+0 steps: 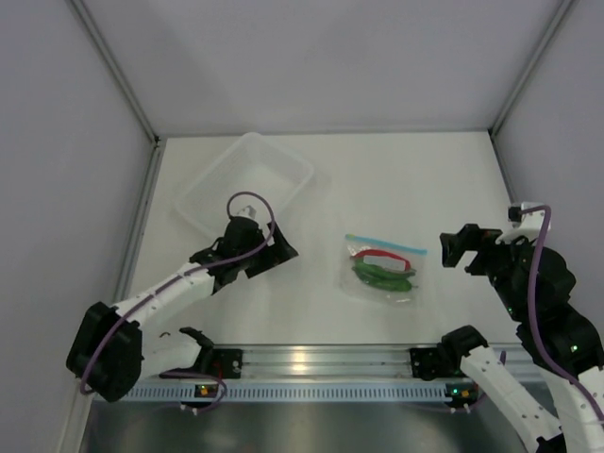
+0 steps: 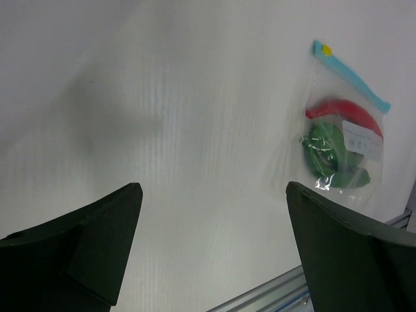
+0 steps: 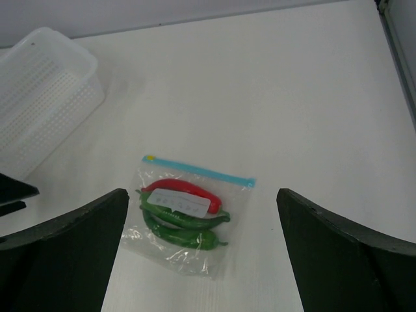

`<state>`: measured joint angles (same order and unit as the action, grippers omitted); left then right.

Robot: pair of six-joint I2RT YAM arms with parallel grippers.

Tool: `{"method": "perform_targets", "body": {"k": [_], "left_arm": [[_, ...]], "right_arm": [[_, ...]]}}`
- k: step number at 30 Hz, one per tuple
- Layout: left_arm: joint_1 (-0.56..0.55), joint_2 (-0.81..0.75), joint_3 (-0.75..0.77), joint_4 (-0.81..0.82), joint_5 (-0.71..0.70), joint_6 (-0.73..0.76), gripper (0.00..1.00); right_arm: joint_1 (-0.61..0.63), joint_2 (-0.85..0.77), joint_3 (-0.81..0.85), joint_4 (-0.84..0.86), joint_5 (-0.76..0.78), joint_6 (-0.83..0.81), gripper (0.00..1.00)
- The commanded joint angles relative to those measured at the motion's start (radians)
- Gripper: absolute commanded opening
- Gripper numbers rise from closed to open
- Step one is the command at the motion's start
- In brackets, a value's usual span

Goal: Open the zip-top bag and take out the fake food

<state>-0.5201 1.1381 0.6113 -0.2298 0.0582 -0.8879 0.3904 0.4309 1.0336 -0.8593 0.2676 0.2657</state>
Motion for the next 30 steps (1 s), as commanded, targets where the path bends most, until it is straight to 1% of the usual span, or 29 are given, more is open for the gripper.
{"method": "perform_targets", "body": {"k": [1,3,8,10,11,13,18,19,22,23,26,27,28,30], "left_arm": [[-0.128,0.096,0.024,0.219,-0.041,-0.109,0.99],[-0.164,0.167,0.034,0.291,-0.044,-0.131,0.99],[-0.286,0.310,0.105,0.363,-0.047,-0.164,0.99],[-0.316,0.380,0.131,0.414,-0.012,-0.171,0.99],[-0.339,0.400,0.137,0.463,0.027,-0.175,0.99],[-0.371,0.456,0.162,0.484,0.037,-0.183,0.99],[-0.409,0.549,0.182,0.552,0.067,-0.206,0.99],[-0.411,0.561,0.182,0.566,0.075,-0.210,0.97],[-0.413,0.595,0.189,0.586,0.088,-0.214,0.88],[-0.413,0.601,0.192,0.589,0.091,-0.214,0.79],[-0.414,0.615,0.205,0.592,0.101,-0.191,0.57],[-0.414,0.615,0.208,0.592,0.104,-0.178,0.45],[-0.413,0.612,0.211,0.592,0.109,-0.152,0.38],[-0.413,0.601,0.220,0.590,0.127,-0.116,0.29]], "right_arm": [[0.008,0.005,-0.004,0.068,-0.022,0.012,0.99],[0.008,-0.001,-0.006,0.069,-0.021,0.013,0.99],[0.010,-0.004,-0.006,0.068,-0.022,0.010,0.99],[0.008,-0.004,-0.006,0.069,-0.021,0.010,0.99],[0.008,-0.006,-0.006,0.071,-0.024,0.009,0.99],[0.008,-0.006,-0.006,0.068,-0.024,0.004,1.00],[0.008,-0.021,-0.006,0.068,-0.039,-0.008,0.99],[0.008,-0.024,-0.007,0.069,-0.041,-0.010,0.99],[0.010,-0.030,-0.010,0.071,-0.053,-0.008,1.00],[0.008,-0.034,-0.012,0.075,-0.054,-0.008,0.99],[0.008,-0.032,-0.020,0.077,-0.062,-0.005,1.00],[0.010,-0.032,-0.024,0.081,-0.062,-0.003,0.99],[0.008,-0.032,-0.026,0.082,-0.067,-0.002,0.99],[0.008,-0.031,-0.027,0.082,-0.071,0.000,0.99]]}}
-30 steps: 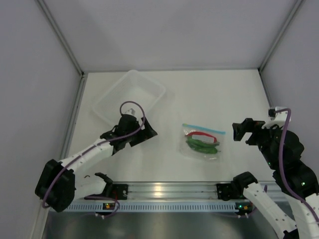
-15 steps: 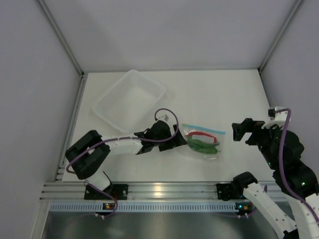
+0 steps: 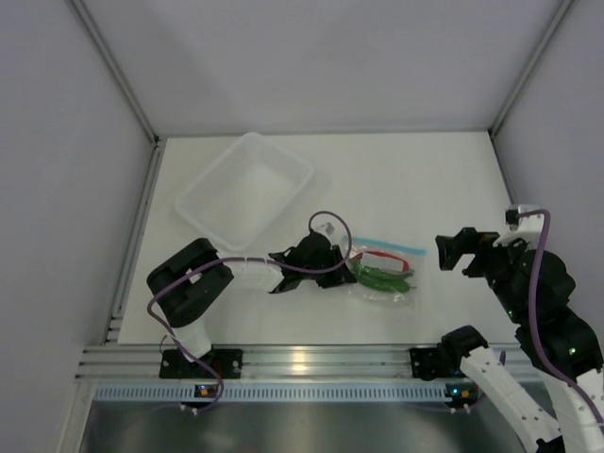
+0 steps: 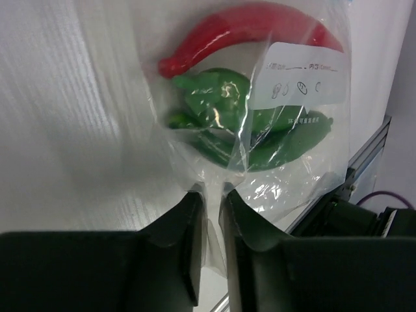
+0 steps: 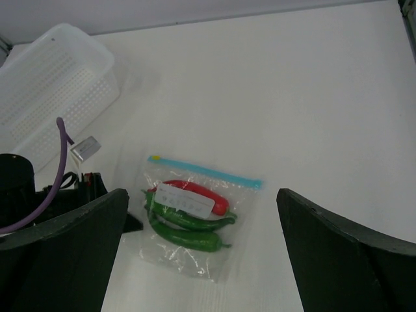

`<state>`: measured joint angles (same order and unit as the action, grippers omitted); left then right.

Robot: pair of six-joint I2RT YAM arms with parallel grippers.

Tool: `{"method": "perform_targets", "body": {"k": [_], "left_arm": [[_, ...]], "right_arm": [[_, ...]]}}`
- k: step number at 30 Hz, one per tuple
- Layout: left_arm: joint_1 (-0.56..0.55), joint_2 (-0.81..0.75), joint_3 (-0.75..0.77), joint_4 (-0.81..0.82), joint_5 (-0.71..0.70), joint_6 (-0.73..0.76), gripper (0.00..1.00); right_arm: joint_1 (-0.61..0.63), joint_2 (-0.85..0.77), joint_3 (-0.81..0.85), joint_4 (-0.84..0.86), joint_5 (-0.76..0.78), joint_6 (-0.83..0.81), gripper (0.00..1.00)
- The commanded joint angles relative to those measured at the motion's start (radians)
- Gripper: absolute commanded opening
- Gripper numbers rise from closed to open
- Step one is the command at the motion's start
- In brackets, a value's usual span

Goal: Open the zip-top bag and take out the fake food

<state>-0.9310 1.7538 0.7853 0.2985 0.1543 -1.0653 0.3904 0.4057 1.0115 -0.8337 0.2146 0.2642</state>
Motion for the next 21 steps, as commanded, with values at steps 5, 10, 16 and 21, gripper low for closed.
{"method": "perform_targets", "body": {"k": [5,10,16,21], "left_arm": [[0.021,-0.069,0.068,0.053,0.140,0.257,0.13],[0.043,-0.158,0.181,-0.165,0.280,0.581,0.05],[0.043,-0.280,0.247,-0.395,0.415,0.830,0.00],[0.043,-0.382,0.311,-0.522,0.447,0.981,0.00]], "right_arm": [[0.008,-0.010,-0.007,0.056,-0.029,0.006,0.99],[0.010,-0.021,-0.034,0.074,-0.067,0.024,0.99],[0.008,-0.016,-0.103,0.116,-0.148,0.050,0.99],[0.008,-0.016,-0.171,0.162,-0.190,0.089,0.99]]}}
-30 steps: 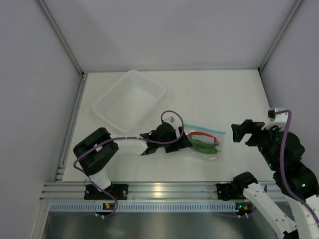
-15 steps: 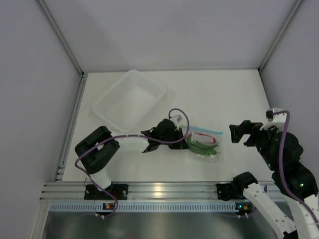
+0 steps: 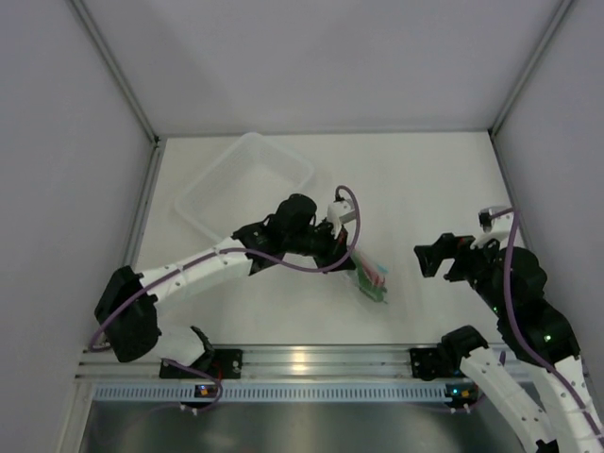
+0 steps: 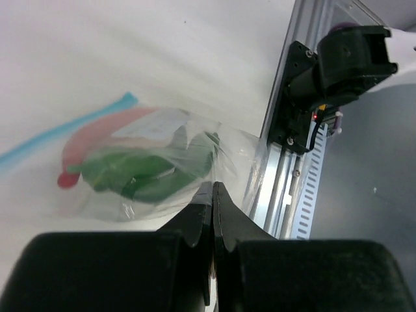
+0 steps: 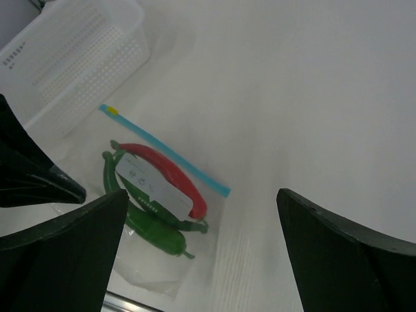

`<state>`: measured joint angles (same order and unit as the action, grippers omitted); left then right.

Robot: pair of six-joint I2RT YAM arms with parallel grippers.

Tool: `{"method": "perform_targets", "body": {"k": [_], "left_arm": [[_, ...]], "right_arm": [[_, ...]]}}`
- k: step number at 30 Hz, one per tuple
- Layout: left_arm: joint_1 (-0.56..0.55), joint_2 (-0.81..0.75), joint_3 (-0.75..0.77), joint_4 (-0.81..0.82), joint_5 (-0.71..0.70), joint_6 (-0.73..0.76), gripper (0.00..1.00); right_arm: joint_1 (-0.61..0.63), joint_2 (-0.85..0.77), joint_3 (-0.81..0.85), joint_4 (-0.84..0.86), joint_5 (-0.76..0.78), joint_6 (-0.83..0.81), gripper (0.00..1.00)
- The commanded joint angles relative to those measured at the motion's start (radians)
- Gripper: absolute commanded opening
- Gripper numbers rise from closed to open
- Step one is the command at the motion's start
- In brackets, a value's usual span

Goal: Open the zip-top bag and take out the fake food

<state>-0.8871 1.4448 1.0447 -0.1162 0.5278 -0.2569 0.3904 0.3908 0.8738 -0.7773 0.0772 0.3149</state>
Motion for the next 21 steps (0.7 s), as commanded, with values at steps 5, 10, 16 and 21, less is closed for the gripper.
{"method": "perform_targets", "body": {"k": [5,10,16,21], "left_arm": [[-0.001,-0.182,0.084,-0.172,0.275,0.367,0.00],[-0.001,-0.245,0.162,-0.221,0.405,0.476,0.00],[0.000,-0.238,0.331,-0.324,0.570,0.570,0.00],[0.026,-0.190,0.439,-0.370,0.713,0.588,0.00]], "right_arm": [[0.010,-0.049,-0.105,0.202,-0.273,0.020,0.99],[0.010,-0.018,-0.110,0.220,-0.430,0.006,0.98],[0.008,0.013,-0.130,0.288,-0.580,0.064,0.95],[0.008,0.020,-0.171,0.404,-0.738,0.163,0.94]]}}
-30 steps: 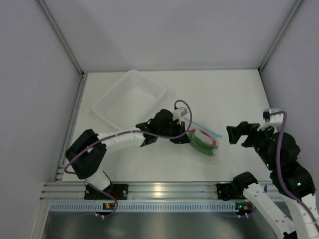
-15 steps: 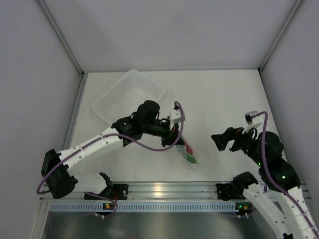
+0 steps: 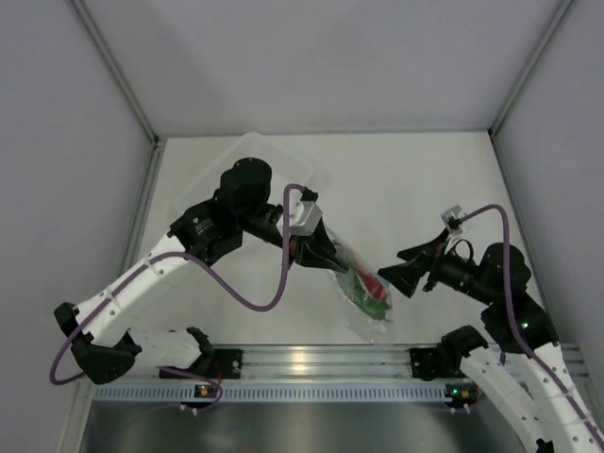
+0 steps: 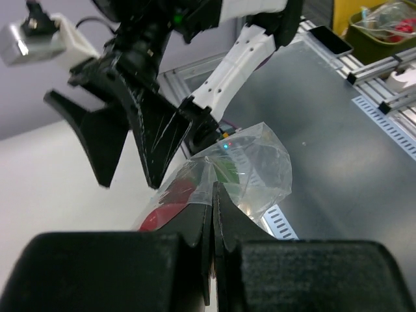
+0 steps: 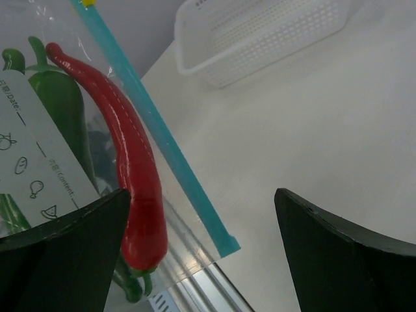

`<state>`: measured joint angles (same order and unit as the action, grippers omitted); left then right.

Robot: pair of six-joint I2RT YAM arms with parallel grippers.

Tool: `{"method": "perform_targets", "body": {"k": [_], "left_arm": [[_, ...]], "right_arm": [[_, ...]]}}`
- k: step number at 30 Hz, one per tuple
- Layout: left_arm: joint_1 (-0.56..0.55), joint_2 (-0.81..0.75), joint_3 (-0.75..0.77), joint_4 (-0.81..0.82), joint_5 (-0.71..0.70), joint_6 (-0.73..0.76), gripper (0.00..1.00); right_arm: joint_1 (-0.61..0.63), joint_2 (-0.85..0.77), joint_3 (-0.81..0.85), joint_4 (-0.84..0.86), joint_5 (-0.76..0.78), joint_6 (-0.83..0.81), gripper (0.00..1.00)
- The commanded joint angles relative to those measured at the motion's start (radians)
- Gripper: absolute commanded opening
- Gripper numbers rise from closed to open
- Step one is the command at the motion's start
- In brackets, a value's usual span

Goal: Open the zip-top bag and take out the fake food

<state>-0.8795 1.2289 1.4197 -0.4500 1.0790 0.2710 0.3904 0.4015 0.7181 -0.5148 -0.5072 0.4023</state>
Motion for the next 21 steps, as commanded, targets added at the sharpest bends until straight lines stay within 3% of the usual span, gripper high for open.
{"method": "perform_targets", "body": {"k": [1,4,9,13,21], "left_arm": [[0.031,0.041,0.076,-0.036,0.189,0.057,0.00],[0.092,0.082,0.130,-0.036,0.304,0.039,0.00],[0.134,0.135,0.215,-0.036,0.343,0.011,0.00],[0.139,0.185,0.277,-0.041,0.294,-0.051,0.00],[0.139,0.250,0.372,-0.041,0.073,-0.220,0.00]], "right_arm": [[0.008,0.008,-0.041,0.169,-0.183,0.099,0.94],[0.008,0.003,-0.084,0.278,-0.261,0.185,0.94],[0.010,0.003,-0.135,0.392,-0.283,0.328,0.97],[0.010,-0.061,-0.131,0.268,-0.084,0.161,0.97],[0.010,-0.150,-0.224,0.228,0.238,0.159,0.97]]}}
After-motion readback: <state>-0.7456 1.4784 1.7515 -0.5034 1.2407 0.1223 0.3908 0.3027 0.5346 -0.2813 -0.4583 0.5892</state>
